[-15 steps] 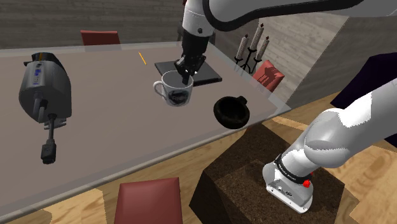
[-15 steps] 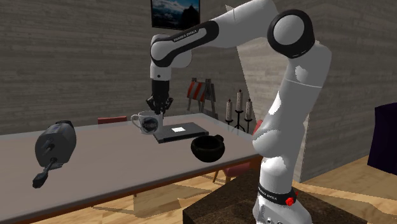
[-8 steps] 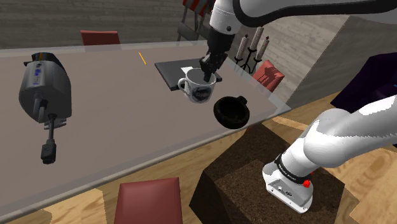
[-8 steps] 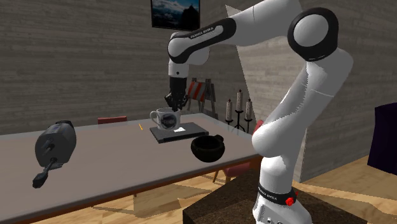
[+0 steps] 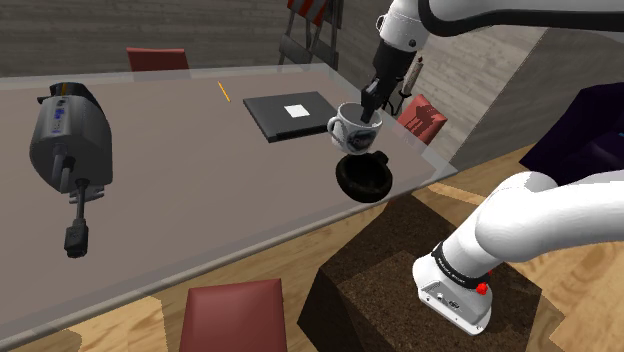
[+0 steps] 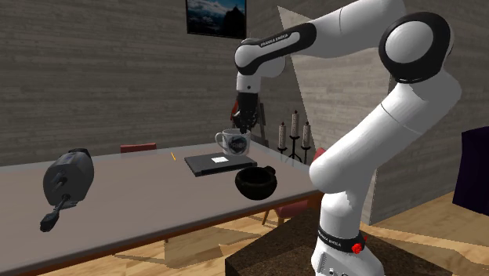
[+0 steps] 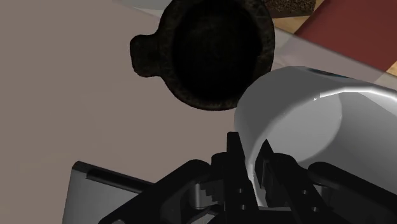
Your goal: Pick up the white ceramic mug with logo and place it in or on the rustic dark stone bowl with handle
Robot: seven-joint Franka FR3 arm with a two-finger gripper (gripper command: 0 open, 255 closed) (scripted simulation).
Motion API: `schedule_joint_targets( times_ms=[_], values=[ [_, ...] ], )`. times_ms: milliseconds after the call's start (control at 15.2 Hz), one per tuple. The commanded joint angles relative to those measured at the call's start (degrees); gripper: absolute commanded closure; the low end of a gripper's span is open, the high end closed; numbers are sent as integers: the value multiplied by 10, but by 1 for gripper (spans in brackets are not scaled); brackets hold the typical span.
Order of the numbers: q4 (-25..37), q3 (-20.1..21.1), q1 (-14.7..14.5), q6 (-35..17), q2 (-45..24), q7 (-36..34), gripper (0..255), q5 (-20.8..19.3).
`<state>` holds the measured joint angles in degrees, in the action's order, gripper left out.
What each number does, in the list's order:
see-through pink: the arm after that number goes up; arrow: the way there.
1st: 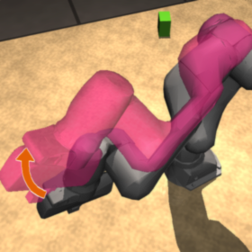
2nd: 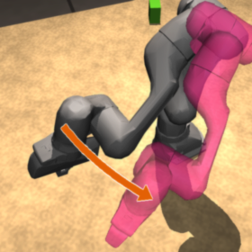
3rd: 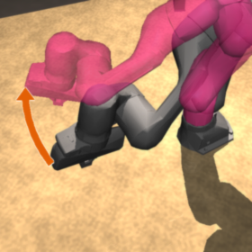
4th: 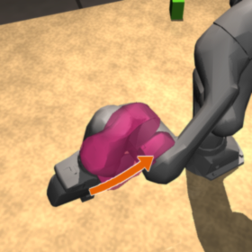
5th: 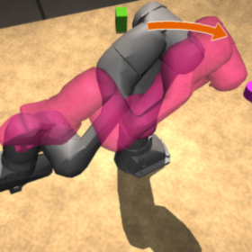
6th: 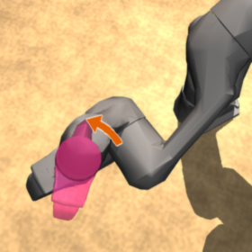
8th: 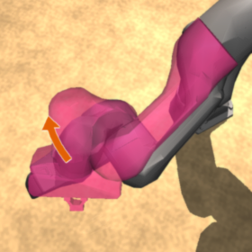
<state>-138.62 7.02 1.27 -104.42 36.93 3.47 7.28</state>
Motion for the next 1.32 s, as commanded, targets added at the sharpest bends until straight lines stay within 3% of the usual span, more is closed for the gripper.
schedule_joint_targets(
  times_ms=[0, 264, 1254],
  values=[
    [-21, -21, 7, 15, 33, 23, 255, -9],
    [-41, -62, 25, 40, 76, 67, 255, -35],
    [-154, -60, 24, -78, 70, 73, 255, -31]
  ],
)
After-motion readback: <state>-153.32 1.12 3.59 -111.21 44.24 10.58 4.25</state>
